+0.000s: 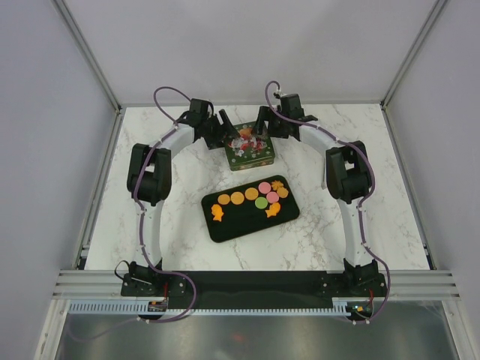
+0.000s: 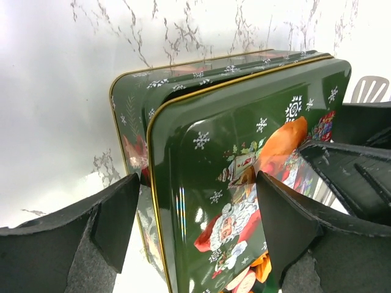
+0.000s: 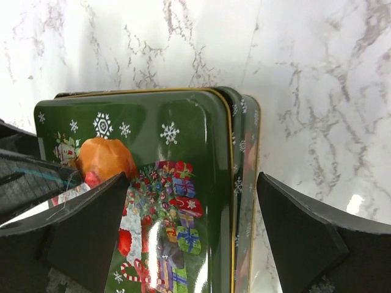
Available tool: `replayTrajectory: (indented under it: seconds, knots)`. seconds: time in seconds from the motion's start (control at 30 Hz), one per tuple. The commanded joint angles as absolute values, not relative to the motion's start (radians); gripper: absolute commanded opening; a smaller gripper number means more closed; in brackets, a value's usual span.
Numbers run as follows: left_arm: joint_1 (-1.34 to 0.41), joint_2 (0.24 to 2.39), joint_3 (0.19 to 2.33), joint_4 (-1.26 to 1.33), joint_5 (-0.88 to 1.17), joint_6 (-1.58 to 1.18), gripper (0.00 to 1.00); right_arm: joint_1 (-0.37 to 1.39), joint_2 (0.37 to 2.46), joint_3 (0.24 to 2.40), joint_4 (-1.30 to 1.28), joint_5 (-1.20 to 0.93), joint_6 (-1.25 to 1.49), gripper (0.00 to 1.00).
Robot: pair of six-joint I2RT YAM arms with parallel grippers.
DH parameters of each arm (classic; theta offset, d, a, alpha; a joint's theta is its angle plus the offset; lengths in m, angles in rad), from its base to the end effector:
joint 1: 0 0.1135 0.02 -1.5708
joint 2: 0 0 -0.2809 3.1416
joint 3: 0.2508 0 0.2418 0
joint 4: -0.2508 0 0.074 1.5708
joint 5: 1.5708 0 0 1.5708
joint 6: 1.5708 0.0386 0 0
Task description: Pack the cookies
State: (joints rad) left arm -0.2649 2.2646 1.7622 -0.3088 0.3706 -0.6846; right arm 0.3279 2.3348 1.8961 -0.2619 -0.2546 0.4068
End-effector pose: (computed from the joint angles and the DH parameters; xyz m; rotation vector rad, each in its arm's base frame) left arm 0.4881 -0.1469 0.1895 -0.3366 2.4749 -0.8697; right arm 0.5053 0.1821 0.1994 -0.0466 2.3349 0.6676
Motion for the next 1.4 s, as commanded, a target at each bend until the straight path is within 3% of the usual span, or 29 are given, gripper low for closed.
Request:
replayTrajectory:
  seconds: [0.0, 0.3, 0.57, 1.1, 1.37]
  knots:
    - [-0.264, 2.286, 1.819, -0.354, 0.324, -0.626, 0.84, 0.344, 2.327, 1.803, -0.221, -0.322, 0.433, 0.94]
    - [-0.268, 2.289, 1.85, -0.383, 0.359, -0.589, 0.84, 0.416, 2.067, 1.462, -0.103, -0.385, 0.469, 0.91]
    - [-0.27, 2.322, 1.899, -0.442, 0.44, -0.529, 0.84, 0.442, 1.98, 1.408, -0.12, -0.372, 0.489, 0.91]
    - [-0.27, 2.33, 1.965, -0.512, 0.426, -0.46, 0.88, 0.405, 1.943, 1.542, -0.216, -0.118, 0.247, 0.98]
    - [-0.27, 2.349, 1.986, -0.512, 0.448, -0.472, 0.88, 0.341, 2.199, 1.804, -0.179, -0.29, 0.092, 0.98]
